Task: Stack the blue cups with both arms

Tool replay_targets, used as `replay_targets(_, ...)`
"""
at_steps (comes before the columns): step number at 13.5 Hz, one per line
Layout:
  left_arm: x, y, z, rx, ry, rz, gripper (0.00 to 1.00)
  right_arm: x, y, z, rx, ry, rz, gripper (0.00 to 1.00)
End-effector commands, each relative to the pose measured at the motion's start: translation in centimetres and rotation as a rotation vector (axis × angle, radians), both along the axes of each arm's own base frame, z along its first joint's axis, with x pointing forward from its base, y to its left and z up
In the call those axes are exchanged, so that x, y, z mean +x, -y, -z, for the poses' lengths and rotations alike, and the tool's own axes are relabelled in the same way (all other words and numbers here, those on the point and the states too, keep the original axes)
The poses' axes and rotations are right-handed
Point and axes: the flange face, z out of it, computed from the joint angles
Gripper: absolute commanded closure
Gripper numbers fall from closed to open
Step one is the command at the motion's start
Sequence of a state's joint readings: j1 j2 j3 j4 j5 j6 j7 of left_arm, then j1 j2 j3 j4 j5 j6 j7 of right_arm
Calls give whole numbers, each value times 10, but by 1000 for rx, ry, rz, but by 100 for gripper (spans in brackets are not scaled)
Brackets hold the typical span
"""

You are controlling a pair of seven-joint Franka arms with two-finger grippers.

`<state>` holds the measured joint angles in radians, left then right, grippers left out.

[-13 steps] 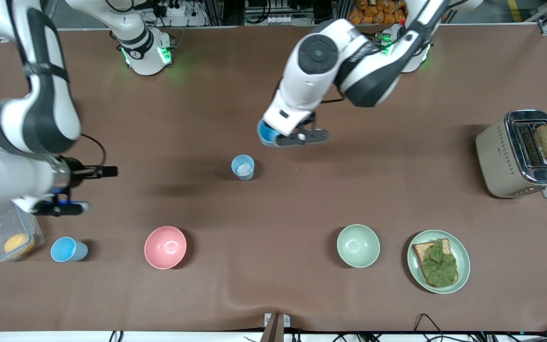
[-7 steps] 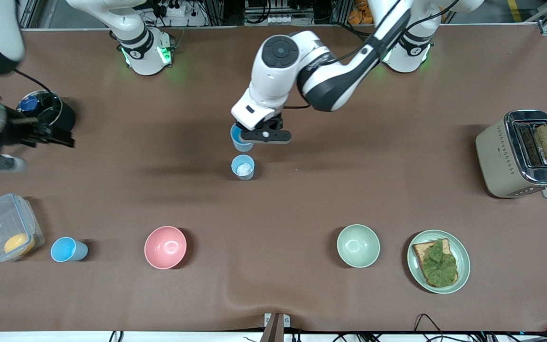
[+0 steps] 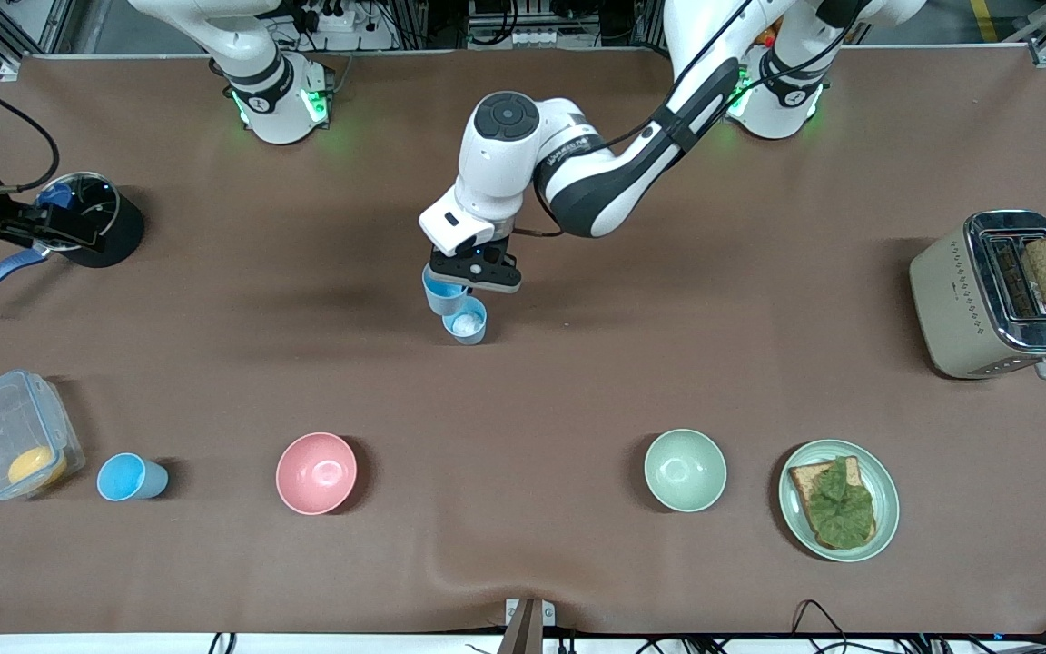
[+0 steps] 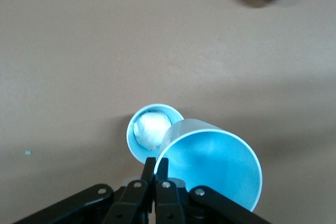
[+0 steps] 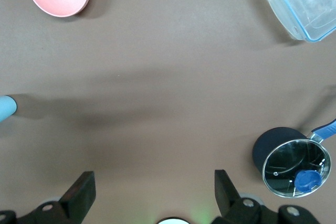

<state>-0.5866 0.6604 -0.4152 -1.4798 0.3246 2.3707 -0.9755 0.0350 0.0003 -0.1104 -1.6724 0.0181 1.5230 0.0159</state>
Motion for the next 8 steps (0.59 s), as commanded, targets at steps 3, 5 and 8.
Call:
replay_targets(3, 9, 0, 12, 15, 60, 37, 100, -13, 1, -27, -4, -17, 10, 0)
replay_targets(5, 9, 0, 17, 23, 60, 42, 100, -13, -1, -26, -3, -20, 4, 0)
replay_targets(8, 7, -10, 34, 54, 38, 43, 100, -12, -6, -26, -6, -17, -4, 0)
